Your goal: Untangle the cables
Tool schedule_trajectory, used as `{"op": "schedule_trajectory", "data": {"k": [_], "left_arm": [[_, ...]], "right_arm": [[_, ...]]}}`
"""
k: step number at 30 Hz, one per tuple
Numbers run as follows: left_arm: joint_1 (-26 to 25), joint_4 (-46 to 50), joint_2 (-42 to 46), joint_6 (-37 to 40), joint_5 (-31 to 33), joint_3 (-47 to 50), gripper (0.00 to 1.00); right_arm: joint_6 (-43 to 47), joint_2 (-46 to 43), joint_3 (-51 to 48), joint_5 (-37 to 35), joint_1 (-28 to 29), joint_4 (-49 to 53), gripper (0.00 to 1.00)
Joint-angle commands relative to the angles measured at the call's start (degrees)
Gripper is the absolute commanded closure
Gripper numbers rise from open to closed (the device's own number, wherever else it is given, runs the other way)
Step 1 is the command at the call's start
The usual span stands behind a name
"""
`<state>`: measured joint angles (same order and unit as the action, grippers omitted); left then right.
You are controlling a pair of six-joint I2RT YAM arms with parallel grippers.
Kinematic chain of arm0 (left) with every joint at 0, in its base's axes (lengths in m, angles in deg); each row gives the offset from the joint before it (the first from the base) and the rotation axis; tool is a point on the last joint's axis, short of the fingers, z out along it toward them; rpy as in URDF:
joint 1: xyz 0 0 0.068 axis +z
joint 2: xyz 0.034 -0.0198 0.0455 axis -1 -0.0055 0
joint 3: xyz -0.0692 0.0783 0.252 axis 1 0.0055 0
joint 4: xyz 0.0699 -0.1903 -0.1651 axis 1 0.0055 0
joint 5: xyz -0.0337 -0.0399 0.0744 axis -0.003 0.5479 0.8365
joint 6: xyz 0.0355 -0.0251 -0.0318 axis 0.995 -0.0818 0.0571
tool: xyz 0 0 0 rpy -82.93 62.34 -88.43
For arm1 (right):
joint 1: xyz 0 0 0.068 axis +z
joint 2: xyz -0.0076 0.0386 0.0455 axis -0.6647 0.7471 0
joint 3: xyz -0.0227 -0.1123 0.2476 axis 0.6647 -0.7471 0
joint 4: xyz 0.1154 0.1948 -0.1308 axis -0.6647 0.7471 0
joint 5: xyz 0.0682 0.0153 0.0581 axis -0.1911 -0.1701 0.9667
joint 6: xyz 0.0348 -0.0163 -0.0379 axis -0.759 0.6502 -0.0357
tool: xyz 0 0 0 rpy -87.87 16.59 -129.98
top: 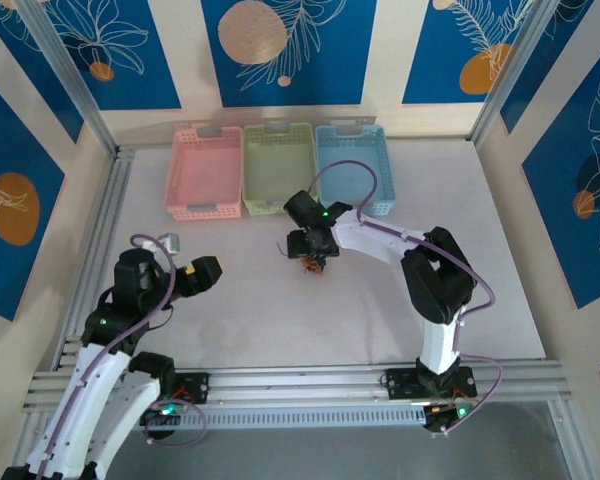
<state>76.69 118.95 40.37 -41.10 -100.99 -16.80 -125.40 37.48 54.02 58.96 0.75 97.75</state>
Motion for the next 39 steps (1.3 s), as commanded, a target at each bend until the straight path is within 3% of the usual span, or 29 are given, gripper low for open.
{"op": "schedule_trajectory", "data": {"k": [1,7,12,16,20,24,30,34,39], "left_arm": [[0.2,1.5,0.3,-0.5,-1.0,-1.3,0.09],[0.2,1.5,-0.6,-0.3,0.3,-1.1,0.09],[0.2,0.0,-3.4,-0.5,0.3,-0.8,0.10],[0.2,-2.7,-3.7,-2.4,-1.0,0.4,0.10],[-0.1,-5.1,-5.9,-3.6,-4.5,0.4,0.11],[-2.8,-9.8,-8.3,-5.6,-6.5,1.3,0.14],[-13.0,-13.2,-15.7,-4.4,-0.7,-0.8,0.16],[-20.4,-16.5,-23.3,-1.8,3.5,-3.2,0.20],[-23.4,-25.2,-32.5,-1.3,6.8,-2.9,0.24]], "right_arm": [[-0.6,1.7,3.0,-7.0,0.5,5.0,0.28],[0.4,4.8,5.2,-6.0,-0.1,3.7,0.50],[0.0,6.5,5.2,-3.0,-1.4,2.9,0.55],[0.1,6.3,3.8,-0.6,-1.6,0.8,0.87],[2.1,2.2,-1.5,3.2,-1.3,-6.1,0.99],[4.5,-4.1,-9.7,8.0,-1.4,-15.7,1.00],[5.3,-11.7,-19.7,16.1,-3.1,-26.2,1.00],[5.3,-12.5,-21.1,18.0,-3.4,-27.9,1.00],[5.6,-12.1,-21.1,18.8,-3.4,-28.2,1.00]]}}
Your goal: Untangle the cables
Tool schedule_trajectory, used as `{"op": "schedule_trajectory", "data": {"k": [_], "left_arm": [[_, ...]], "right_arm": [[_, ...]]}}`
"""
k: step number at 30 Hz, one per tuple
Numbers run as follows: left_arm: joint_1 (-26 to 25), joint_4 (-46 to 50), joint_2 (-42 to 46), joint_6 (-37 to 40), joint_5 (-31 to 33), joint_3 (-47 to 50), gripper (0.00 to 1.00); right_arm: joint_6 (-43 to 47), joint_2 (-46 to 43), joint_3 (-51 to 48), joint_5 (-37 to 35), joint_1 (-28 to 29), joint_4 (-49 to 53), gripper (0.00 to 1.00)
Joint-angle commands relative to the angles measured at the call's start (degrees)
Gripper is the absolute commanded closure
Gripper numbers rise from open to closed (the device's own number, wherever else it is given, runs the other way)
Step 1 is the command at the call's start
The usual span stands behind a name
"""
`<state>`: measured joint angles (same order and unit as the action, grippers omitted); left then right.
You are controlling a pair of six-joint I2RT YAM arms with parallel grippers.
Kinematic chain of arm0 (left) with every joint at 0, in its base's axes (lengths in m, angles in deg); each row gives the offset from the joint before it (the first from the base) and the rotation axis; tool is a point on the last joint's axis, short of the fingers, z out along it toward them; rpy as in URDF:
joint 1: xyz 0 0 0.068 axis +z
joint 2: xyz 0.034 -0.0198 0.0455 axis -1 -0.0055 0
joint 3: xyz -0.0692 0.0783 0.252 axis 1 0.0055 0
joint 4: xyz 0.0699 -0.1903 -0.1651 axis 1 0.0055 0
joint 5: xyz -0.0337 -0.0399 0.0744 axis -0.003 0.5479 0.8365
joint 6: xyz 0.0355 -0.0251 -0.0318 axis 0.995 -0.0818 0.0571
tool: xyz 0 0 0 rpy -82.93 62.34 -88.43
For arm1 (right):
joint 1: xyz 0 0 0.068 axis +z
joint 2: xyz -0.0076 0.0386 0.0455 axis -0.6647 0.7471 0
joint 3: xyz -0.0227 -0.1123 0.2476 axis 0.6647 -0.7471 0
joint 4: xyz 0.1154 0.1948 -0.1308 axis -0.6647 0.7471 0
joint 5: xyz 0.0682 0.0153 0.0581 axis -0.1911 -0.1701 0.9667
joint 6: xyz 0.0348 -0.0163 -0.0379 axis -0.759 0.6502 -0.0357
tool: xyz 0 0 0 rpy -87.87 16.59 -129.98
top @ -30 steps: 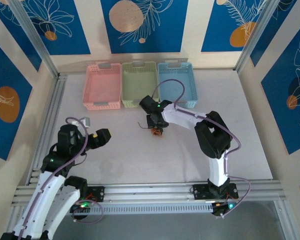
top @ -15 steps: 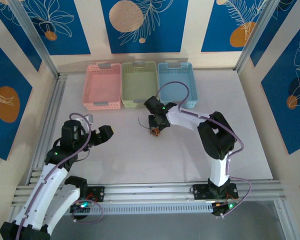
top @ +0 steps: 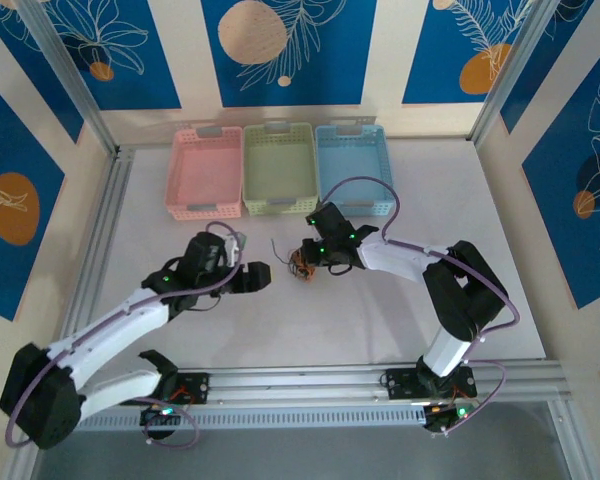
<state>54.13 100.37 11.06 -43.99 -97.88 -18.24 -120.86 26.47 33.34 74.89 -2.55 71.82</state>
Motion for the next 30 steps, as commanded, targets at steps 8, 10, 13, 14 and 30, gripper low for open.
{"op": "schedule_trajectory", "data": {"k": [8,10,13,14,30], "left_arm": [[-1.2,-16.6,-14.9,2.4,8.5,-4.0,0.31],[-1.3,-17.8,-16.2,1.8,12.1,-4.4,0.31],[-1.2,-21.7,-18.3,0.3,13.7,-4.7,0.32],[-1.2,-22.4,-19.1,0.1,13.6,-4.9,0.33],[-0.7,-12.7,-16.0,4.3,16.2,-7.2,1.00]], "right_arm": [[1.1,-0.2,0.2,3.3,-0.1,-2.2,1.00],[1.3,0.2,0.5,3.7,0.0,-2.1,1.00],[1.6,0.9,1.3,3.8,0.1,-1.5,1.00],[1.6,1.1,1.4,3.8,0.1,-1.5,1.00],[1.1,-3.2,-3.4,7.7,-1.6,-6.6,0.99]]}}
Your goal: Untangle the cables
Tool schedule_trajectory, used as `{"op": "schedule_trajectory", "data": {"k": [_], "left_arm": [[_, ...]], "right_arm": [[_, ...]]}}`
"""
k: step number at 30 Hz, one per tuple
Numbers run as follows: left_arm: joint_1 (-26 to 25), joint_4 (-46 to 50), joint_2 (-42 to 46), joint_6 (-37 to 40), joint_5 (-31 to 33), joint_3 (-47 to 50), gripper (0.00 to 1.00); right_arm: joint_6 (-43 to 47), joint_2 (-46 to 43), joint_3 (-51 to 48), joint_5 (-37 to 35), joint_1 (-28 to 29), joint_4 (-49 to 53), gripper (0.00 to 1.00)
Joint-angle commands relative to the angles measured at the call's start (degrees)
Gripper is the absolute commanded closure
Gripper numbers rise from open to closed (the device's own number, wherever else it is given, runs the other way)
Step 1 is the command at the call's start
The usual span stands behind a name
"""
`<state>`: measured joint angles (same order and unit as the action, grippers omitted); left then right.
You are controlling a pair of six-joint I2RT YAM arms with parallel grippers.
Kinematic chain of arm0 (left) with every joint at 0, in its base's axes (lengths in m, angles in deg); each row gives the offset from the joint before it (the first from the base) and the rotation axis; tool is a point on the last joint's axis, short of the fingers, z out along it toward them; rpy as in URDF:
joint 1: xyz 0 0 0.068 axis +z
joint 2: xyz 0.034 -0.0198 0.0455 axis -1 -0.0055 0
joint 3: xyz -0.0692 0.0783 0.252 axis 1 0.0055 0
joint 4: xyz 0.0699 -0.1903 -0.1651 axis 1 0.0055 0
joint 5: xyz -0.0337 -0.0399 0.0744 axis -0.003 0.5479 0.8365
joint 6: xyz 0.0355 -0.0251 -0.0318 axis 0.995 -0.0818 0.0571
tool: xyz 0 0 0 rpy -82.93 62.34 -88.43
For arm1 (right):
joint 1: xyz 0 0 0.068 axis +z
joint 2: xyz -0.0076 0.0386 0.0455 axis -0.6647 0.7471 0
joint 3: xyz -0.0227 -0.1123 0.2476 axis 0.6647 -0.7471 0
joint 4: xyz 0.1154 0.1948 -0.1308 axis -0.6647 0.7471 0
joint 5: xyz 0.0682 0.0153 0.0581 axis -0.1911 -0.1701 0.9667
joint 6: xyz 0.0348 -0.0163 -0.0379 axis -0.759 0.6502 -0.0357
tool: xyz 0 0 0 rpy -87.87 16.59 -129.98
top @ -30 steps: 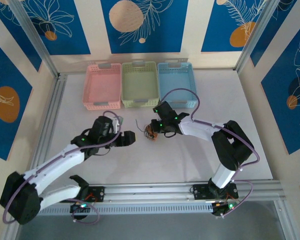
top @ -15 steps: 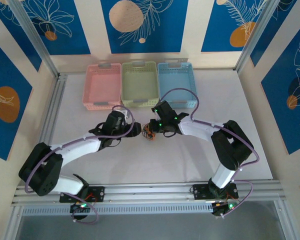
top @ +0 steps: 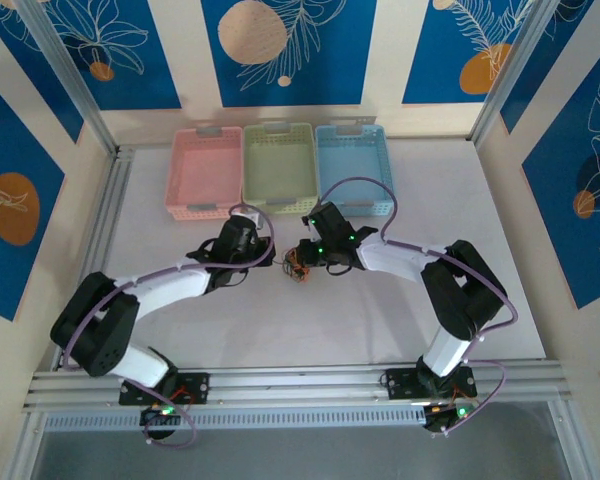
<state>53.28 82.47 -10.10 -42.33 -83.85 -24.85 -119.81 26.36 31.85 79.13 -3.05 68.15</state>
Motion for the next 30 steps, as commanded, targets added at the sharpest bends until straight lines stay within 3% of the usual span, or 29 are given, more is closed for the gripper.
{"op": "schedule_trajectory", "data": {"k": [1,4,8,12,20,30], "left_arm": [[0.5,7.3,6.7,3.3,2.2,-0.7,1.00],[1.4,12.3,12.5,4.9,1.2,-0.9,1.00],[1.6,18.3,19.0,6.5,-1.7,-2.8,1.00],[1.7,24.5,22.1,8.7,-4.5,-6.3,1.00],[1.7,31.4,23.6,12.8,-6.1,-9.0,1.00],[1.6,32.2,23.9,13.0,-9.6,-10.2,1.00]], "right_arm": [[-0.3,-3.7,-2.7,4.2,-1.8,-3.8,0.98],[-1.4,-5.7,-5.4,8.4,-3.7,-7.2,0.91],[-2.9,-8.4,-10.7,21.5,-7.3,-17.2,0.71],[-5.8,-9.1,-13.9,28.9,-10.0,-24.0,0.57],[-4.8,-9.0,-13.0,26.7,-7.9,-20.9,0.53],[-1.4,-7.8,-11.3,24.9,-0.1,-21.3,0.55]]}}
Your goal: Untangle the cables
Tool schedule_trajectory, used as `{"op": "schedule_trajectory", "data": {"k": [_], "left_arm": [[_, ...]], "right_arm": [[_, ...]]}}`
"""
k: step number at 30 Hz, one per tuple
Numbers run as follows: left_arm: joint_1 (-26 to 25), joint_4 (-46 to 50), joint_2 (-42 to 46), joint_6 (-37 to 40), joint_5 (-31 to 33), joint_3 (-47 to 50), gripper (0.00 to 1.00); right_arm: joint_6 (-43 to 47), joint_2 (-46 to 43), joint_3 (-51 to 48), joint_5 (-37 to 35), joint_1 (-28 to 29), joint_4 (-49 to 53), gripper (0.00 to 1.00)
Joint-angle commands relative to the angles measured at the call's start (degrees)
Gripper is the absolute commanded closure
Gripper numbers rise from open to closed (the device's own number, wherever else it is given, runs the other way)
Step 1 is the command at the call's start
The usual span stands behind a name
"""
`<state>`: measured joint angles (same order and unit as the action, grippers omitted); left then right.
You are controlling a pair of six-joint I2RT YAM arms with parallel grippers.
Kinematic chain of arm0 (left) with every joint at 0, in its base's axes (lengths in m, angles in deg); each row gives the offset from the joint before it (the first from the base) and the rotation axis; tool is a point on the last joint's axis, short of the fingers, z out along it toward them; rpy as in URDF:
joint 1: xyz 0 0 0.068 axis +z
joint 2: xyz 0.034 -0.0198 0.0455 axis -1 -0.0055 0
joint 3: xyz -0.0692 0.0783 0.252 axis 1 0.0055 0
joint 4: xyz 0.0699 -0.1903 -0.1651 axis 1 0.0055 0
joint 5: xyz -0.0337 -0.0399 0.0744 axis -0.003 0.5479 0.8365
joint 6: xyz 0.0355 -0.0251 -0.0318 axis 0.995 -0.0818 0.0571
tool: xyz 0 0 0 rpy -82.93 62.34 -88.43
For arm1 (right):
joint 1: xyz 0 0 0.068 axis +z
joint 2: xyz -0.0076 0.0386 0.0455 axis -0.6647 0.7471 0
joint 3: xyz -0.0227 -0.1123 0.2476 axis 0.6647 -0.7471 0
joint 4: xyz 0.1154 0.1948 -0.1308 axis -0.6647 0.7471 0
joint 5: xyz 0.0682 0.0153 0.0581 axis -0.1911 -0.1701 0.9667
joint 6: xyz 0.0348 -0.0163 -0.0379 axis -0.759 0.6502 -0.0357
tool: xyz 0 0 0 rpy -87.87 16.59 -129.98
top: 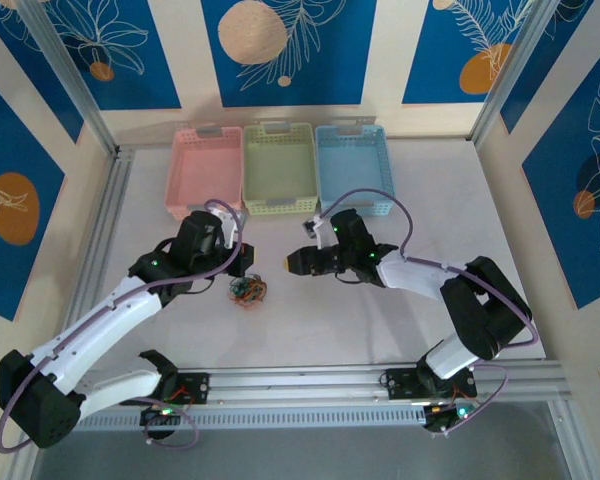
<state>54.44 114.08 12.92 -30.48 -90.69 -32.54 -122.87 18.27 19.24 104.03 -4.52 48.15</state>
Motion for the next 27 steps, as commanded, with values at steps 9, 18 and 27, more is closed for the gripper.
{"op": "schedule_trajectory", "data": {"k": [9,18,27], "left_arm": [[0.5,-1.2,2.7,1.2,-9.9,-3.7,1.00],[0.5,-0.9,3.2,0.8,-9.9,-4.6,1.00],[0.5,-1.3,1.2,0.4,-7.6,-3.2,1.00]], "right_arm": [[4.4,2.3,3.2,-4.1,5.7,-0.6,0.55],[6.1,6.6,7.9,-6.8,7.1,5.2,0.59],[1.8,4.2,6.2,-9.8,7.0,5.9,0.56]]}}
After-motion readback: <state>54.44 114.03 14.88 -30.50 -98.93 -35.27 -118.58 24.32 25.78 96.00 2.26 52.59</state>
